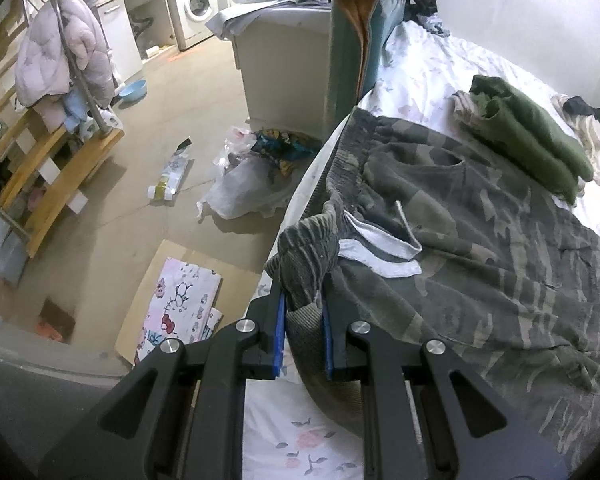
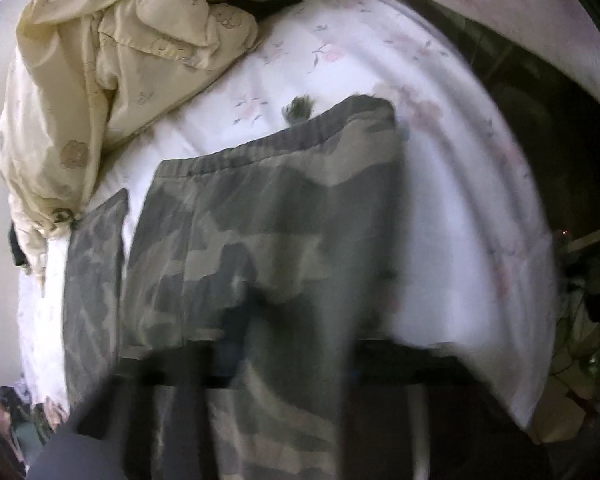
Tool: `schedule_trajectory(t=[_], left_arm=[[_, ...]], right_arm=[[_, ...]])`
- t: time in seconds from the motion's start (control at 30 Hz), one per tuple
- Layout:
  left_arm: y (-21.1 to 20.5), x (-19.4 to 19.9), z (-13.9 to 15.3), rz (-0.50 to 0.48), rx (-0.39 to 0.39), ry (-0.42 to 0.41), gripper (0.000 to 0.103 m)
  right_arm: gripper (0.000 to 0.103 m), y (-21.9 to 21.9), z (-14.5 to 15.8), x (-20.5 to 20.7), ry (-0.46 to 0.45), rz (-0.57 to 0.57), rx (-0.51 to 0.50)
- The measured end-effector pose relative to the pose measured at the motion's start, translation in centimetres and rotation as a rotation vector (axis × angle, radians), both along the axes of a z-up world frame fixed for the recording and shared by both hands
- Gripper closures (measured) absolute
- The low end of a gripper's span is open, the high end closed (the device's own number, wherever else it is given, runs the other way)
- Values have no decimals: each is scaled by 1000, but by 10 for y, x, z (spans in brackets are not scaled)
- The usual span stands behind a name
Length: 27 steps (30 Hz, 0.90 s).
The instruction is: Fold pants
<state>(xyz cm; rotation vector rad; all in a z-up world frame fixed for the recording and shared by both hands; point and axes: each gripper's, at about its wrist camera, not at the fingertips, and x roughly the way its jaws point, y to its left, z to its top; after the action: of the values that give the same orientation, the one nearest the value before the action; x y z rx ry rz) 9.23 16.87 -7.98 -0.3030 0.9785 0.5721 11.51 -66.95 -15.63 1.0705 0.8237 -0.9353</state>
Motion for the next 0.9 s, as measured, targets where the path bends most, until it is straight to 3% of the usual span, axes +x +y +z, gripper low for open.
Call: schedule_trajectory(t=[0.03, 0.27, 0.53, 0.73, 0.9], left_arm=[[0, 1, -1, 2, 1, 4, 91], [-2, 4, -3, -2, 22, 17, 91], [12, 3, 6, 40, -68, 26, 91], [19, 20, 24, 12, -119, 26, 91], [23, 47, 35, -36, -131, 55, 91]], right_arm=[[102, 1, 1, 0, 11, 2, -11], [102, 17, 31, 9, -20, 69, -135], [103, 22, 76, 13, -122, 43, -167], [103, 25, 121, 37, -191, 91, -215], [103, 30, 139, 67, -195, 148, -246]])
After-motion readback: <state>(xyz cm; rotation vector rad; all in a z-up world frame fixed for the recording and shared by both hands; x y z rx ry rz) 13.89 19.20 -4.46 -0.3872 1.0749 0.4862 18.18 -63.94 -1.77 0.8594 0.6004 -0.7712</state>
